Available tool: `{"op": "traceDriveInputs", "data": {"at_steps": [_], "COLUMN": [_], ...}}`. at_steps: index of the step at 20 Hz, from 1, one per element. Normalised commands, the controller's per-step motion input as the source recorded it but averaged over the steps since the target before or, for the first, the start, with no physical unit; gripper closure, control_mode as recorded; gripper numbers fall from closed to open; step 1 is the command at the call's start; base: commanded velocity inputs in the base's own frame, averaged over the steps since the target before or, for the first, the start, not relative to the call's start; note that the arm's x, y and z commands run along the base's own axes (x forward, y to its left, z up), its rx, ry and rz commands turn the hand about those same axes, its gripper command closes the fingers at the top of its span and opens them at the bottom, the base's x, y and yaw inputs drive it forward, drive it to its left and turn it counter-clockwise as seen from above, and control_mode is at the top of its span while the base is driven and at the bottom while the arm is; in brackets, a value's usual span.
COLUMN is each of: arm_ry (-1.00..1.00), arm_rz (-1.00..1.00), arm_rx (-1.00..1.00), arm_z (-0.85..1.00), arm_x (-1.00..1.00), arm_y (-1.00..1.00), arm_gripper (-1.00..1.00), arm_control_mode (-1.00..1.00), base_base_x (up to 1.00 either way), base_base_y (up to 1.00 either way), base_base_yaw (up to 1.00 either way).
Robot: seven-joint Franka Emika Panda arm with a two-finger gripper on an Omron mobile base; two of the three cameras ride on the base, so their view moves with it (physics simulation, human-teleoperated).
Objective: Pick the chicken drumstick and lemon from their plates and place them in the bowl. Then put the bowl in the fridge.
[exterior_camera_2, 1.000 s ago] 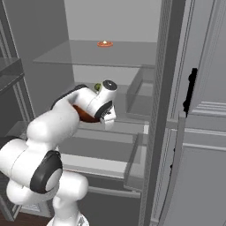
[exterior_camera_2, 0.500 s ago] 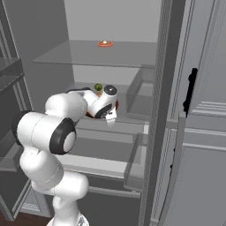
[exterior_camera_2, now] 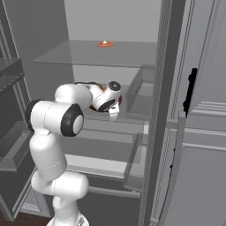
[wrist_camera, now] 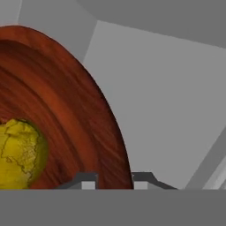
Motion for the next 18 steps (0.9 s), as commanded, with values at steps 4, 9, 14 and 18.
{"op": "traceDriveInputs", "data": {"at_steps": [4, 9, 14, 18], "arm_ry": [-0.05, -0.10, -0.01, 0.03], "arm_rz": [-0.01, 0.00, 0.08, 0.30], "arm_rx": [0.00, -0.03, -0.02, -0.15], "arm_z": [0.19, 0.48, 0.58, 0.22], "arm_x": [0.05, -0.38, -1.00, -1.00], "arm_y": [0.11, 0.17, 0.05, 0.16], "arm_gripper": [-1.00, -1.00, -1.00, -1.00], "arm_control_mode": [-1.00, -1.00, -1.00, -1.00], "base_base_x": [0.00, 0.00, 0.00, 0.00], "base_base_y": [0.00, 0.00, 0.00, 0.00], "base_base_yaw": [0.00, 0.00, 0.00, 0.00]}}
